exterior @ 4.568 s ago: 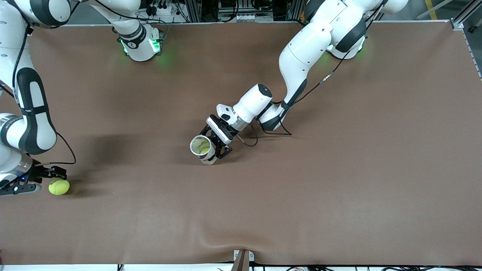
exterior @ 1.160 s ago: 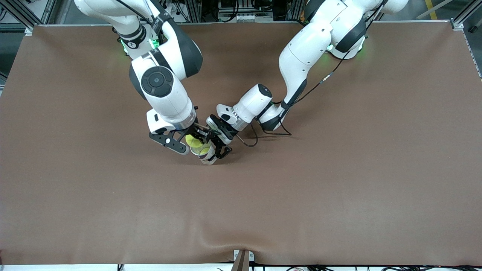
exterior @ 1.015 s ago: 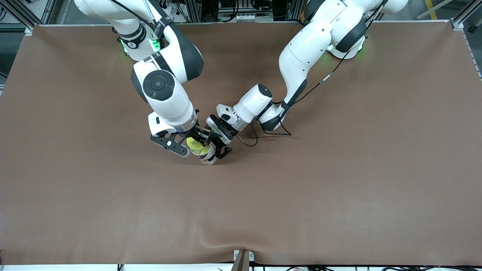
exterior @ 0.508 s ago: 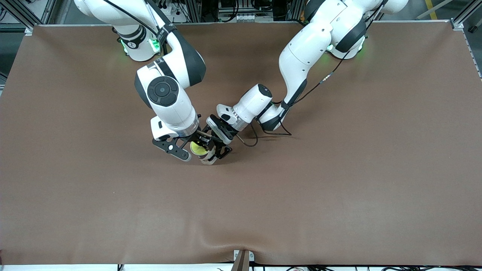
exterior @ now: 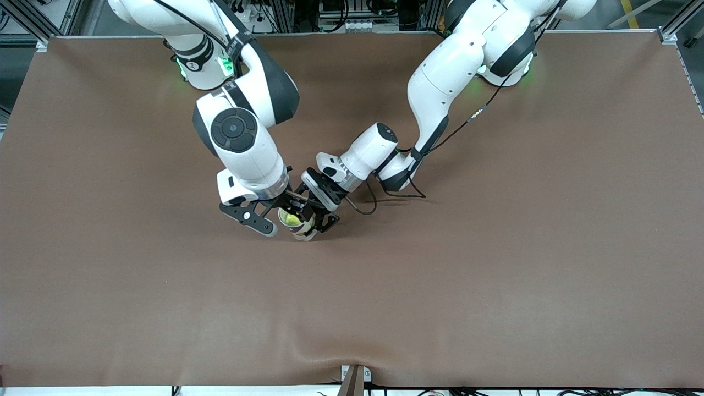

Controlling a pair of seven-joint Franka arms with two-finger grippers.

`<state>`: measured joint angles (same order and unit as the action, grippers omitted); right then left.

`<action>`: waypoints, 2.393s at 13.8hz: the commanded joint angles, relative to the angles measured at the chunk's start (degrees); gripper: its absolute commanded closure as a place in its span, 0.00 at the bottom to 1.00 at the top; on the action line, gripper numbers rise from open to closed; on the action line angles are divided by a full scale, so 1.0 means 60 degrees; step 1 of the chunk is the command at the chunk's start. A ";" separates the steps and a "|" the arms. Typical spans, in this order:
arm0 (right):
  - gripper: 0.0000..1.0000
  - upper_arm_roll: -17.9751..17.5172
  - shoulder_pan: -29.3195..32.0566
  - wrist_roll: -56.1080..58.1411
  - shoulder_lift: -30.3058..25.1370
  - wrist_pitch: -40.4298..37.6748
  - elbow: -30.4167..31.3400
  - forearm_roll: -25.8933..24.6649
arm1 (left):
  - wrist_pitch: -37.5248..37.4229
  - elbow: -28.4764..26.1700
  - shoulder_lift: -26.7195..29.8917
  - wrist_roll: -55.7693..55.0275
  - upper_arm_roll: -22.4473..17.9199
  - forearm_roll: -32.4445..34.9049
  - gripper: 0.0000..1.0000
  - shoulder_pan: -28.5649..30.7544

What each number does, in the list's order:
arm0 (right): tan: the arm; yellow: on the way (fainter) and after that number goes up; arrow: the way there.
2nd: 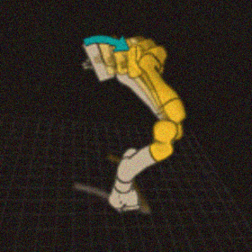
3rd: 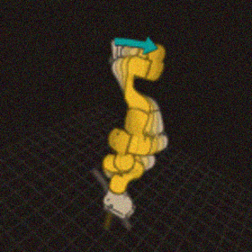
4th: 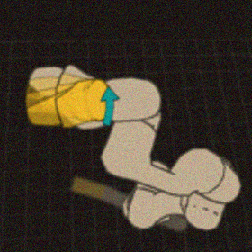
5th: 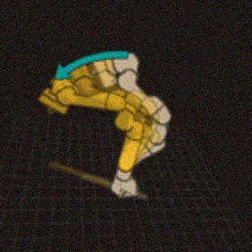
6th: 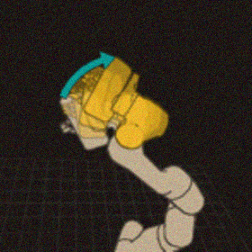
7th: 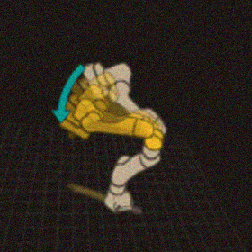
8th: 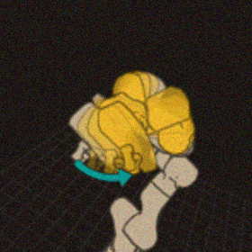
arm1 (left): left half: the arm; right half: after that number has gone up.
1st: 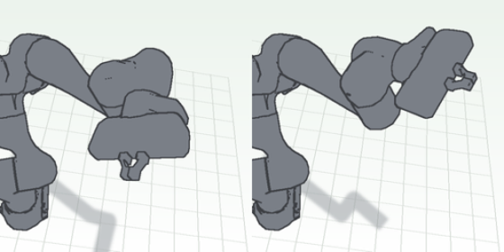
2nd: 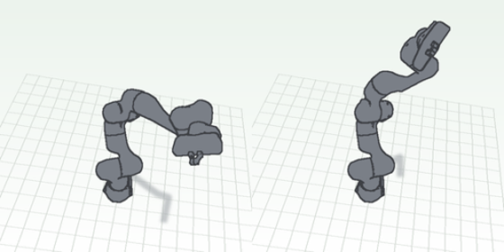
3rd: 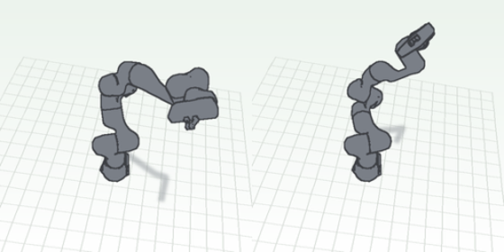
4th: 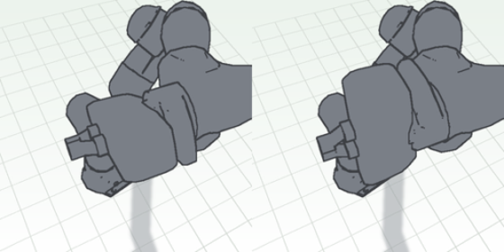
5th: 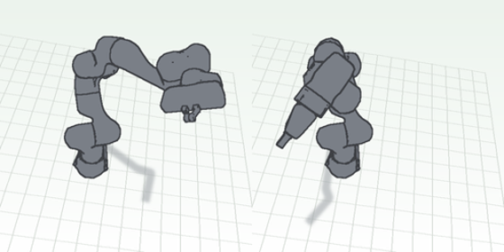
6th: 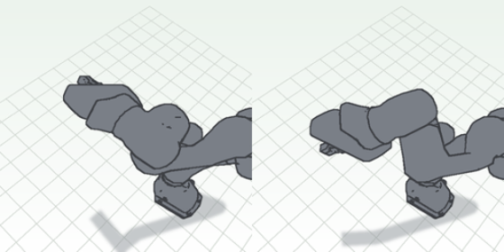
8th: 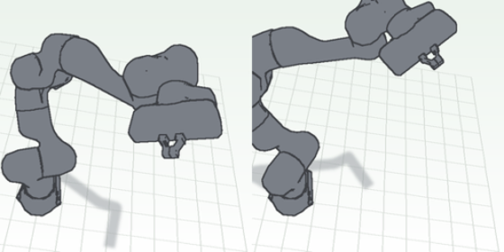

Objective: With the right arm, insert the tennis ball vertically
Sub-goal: 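Withdraw the open right gripper away from the can, then lower the upright can onto the table and open the left gripper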

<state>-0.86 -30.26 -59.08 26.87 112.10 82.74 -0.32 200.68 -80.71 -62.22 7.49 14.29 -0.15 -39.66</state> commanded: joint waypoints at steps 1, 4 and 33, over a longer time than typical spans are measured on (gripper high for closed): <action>0.00 -0.0032 0.0339 0.0511 -0.0302 -0.1145 -0.0560 -0.0137 | 0.0083 0.0253 -0.0192 -0.0077 -0.0097 -0.0239 0.20 -0.0128; 0.00 -0.0003 0.1274 0.2748 -0.0960 -0.2770 -0.0781 -0.0108 | 0.0083 0.0253 -0.0192 -0.0077 -0.0097 -0.0326 0.00 -0.0128; 0.00 -0.0222 0.4735 0.8777 -0.6131 -0.2910 0.3126 -0.0269 | -0.1703 0.0107 0.0262 -0.0326 -0.0112 -0.0796 0.00 -0.0231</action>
<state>-1.56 -2.67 -7.10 -3.54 89.88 92.50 -1.41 192.58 -79.22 -62.12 6.32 14.28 -3.84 -40.62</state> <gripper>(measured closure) 0.000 0.000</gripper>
